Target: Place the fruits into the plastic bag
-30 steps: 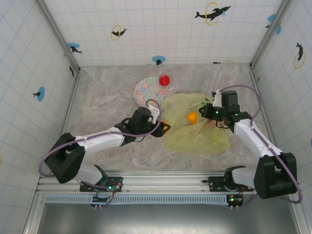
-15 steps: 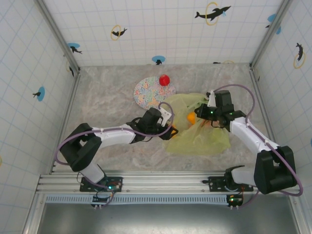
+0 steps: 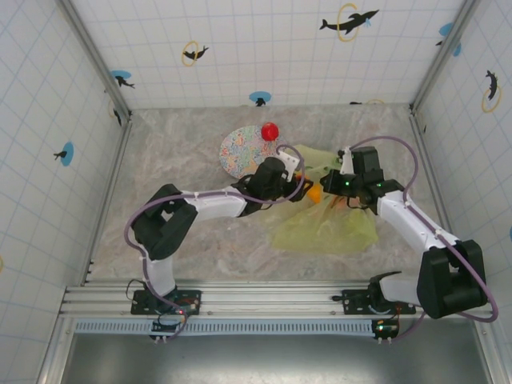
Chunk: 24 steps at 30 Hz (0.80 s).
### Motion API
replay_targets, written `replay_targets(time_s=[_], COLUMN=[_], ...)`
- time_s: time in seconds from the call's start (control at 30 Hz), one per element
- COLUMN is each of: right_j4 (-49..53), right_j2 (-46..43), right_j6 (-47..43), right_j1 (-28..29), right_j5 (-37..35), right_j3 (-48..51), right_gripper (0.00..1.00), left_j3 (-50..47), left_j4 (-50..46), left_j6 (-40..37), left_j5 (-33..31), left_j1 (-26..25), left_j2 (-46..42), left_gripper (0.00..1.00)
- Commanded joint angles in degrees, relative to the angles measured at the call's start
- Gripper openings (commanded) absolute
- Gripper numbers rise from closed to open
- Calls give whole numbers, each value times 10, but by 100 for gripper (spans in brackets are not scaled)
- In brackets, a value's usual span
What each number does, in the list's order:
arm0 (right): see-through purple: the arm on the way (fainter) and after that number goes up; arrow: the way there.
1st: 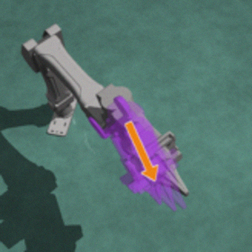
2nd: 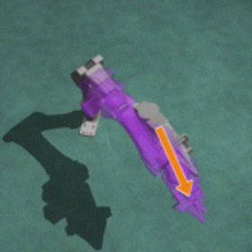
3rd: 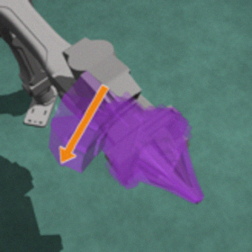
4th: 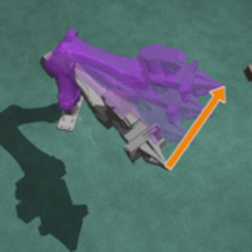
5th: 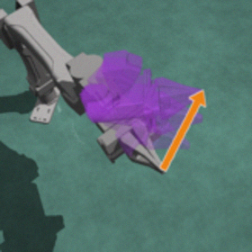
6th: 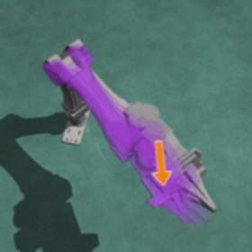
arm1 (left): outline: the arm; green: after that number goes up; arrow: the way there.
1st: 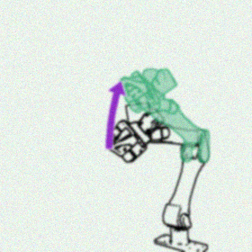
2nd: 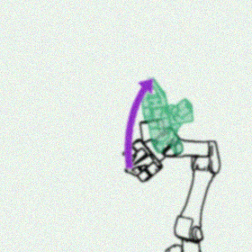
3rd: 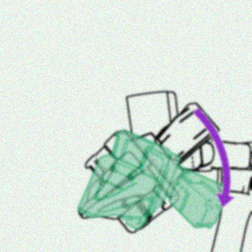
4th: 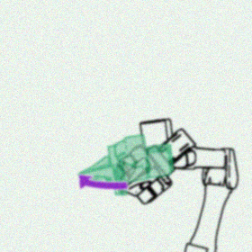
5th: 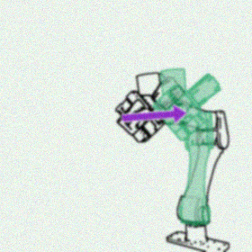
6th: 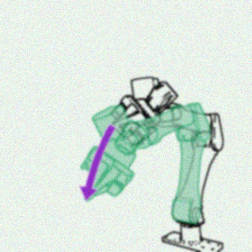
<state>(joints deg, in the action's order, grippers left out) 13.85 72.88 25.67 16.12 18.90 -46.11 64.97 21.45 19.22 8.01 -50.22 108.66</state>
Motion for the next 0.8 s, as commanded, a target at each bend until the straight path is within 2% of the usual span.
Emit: replay_targets(time_s=[0.0,0.27,0.47,0.6,0.77], right_j4=[17,7,-4,-4,-1], right_j2=[-25,-42,-43,-42,-43], right_j6=[-17,-8,-3,-3,-5], right_j1=[-11,-33,-36,-42,-54], right_j5=[-9,6,12,14,17], right_j3=[-18,-7,1,0,2], right_gripper=[0,0,0,0,0], left_j3=[37,110,166,189,188], left_j4=[41,80,94,101,109], left_j6=[34,90,134,141,128], left_j5=[-31,-34,-3,19,50], left_j1=[-2,-3,-5,-8,-8], left_j2=[37,111,166,193,190], left_gripper=[56,57,61,66,78])
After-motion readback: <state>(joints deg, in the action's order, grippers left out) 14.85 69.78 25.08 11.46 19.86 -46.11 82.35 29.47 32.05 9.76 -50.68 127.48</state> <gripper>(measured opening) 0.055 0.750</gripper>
